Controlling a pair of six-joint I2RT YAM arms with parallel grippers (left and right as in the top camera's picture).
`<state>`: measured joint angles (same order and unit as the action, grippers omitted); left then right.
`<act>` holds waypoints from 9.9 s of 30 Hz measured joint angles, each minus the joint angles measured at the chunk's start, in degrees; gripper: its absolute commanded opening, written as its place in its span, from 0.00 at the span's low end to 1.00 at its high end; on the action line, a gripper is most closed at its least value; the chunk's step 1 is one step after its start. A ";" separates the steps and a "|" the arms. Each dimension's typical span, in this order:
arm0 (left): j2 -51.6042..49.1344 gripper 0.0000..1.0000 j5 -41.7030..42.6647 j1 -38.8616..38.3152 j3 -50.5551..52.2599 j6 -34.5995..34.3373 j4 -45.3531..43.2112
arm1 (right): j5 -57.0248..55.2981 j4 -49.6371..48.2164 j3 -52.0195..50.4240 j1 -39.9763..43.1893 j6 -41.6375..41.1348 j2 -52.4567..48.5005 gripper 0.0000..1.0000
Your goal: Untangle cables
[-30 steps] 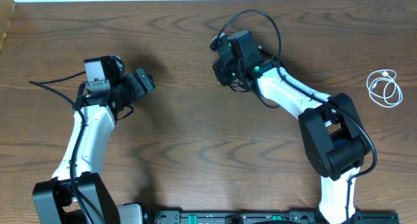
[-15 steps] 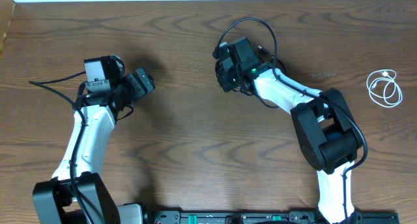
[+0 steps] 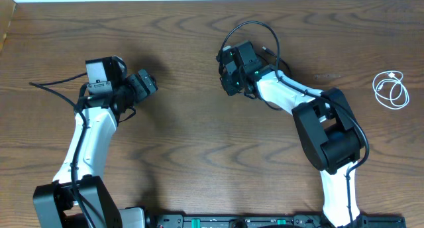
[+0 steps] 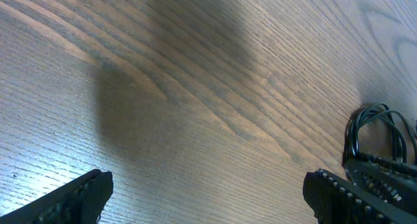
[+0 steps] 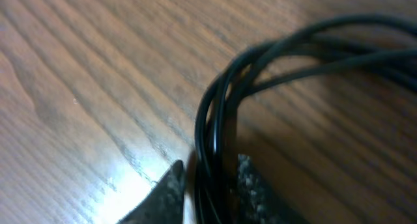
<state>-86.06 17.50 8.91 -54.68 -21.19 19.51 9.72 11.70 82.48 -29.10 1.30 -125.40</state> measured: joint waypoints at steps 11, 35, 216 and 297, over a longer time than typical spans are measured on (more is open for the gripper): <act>0.00 0.98 0.02 0.00 0.00 0.00 0.00 | 6.84 1.16 0.00 0.59 -0.87 0.24 0.01; 0.00 0.98 1.92 0.00 0.00 -1.46 -1.92 | 62.99 1.38 -0.04 11.56 2.36 8.11 0.01; 0.00 0.75 10.36 3.74 2.19 -8.81 2.64 | 2.34 8.52 -2.36 9.22 -17.07 8.09 0.72; 2.99 0.30 7.58 -0.81 15.85 -14.86 -27.80 | 19.21 17.88 -2.51 -13.68 -12.04 9.33 0.41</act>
<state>-83.07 25.08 8.10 -38.83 -36.05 -8.29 28.93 29.58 79.96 -42.78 -10.74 -116.07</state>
